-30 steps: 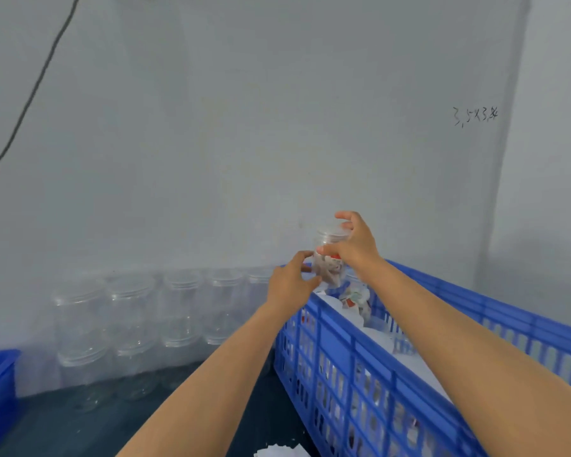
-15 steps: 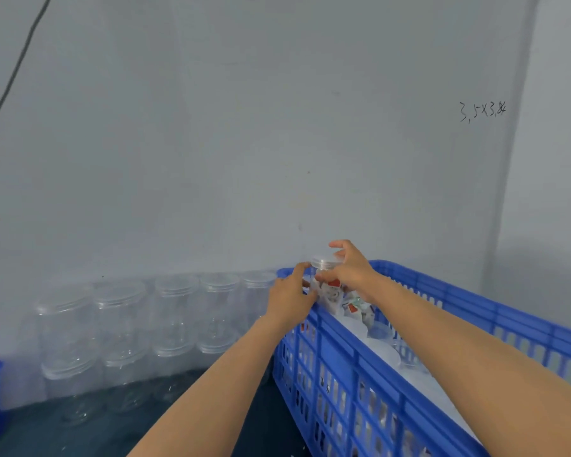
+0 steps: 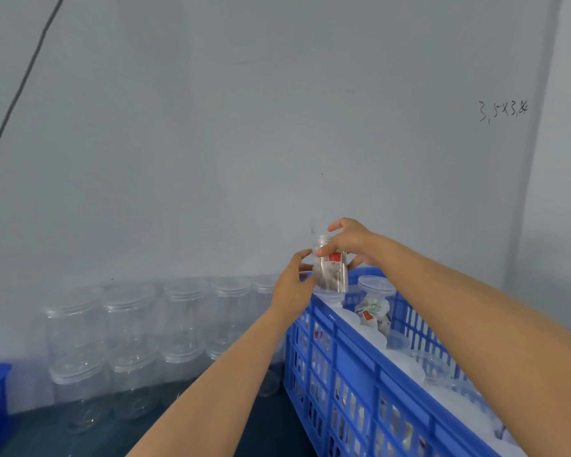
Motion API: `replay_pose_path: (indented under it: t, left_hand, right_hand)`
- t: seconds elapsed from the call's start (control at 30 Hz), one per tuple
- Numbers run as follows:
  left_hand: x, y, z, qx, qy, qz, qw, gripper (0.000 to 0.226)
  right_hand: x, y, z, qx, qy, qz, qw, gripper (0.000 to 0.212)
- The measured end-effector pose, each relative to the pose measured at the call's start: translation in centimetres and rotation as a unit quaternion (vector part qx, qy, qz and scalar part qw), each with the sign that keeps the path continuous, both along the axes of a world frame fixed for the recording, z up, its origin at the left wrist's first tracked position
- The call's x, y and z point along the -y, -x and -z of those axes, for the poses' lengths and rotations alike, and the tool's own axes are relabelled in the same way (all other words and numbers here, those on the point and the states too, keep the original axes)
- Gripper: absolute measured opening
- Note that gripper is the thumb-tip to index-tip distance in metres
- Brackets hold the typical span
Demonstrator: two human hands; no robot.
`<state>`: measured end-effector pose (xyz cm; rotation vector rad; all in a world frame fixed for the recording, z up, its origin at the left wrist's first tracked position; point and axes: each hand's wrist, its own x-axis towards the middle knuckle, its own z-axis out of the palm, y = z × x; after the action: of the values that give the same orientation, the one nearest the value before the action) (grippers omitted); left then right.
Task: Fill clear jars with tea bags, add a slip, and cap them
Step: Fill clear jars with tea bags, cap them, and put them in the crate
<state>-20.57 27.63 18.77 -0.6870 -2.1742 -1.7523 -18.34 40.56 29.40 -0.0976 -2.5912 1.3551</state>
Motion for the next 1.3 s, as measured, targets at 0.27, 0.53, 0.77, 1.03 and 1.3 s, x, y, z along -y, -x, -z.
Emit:
replay_pose_path:
  t: [0.27,0.53,0.77,1.03,1.3]
  left_hand:
    - [0.3,1.8,0.3,0.003,0.065,-0.019,0.998,0.057]
    - [-0.6,2.4,0.8,0.031,0.165,-0.044,0.985,0.052]
    - [-0.8,2.4,1.1,0.041,0.165,-0.059,0.984,0.055]
    - [-0.9,2.7,1.5,0.043,0.174,-0.066,0.982,0.062]
    - [-0.1,2.7,2.0,0.06,0.153,-0.061,0.985,0.065]
  right_hand:
    - [1.2,3.1,2.1,-0.088,-0.025,0.023,0.996,0.076]
    - [0.4,4.3,4.4,0.02,0.044,0.027,0.998,0.064]
    - [0.3,4.1,5.9,0.124,0.107,0.035,0.986,0.086]
    - [0.7,4.1,6.7,0.125,0.052,0.064,0.989,0.089]
    - [1.0,3.5,6.0,0.123,0.137,0.111,0.976,0.09]
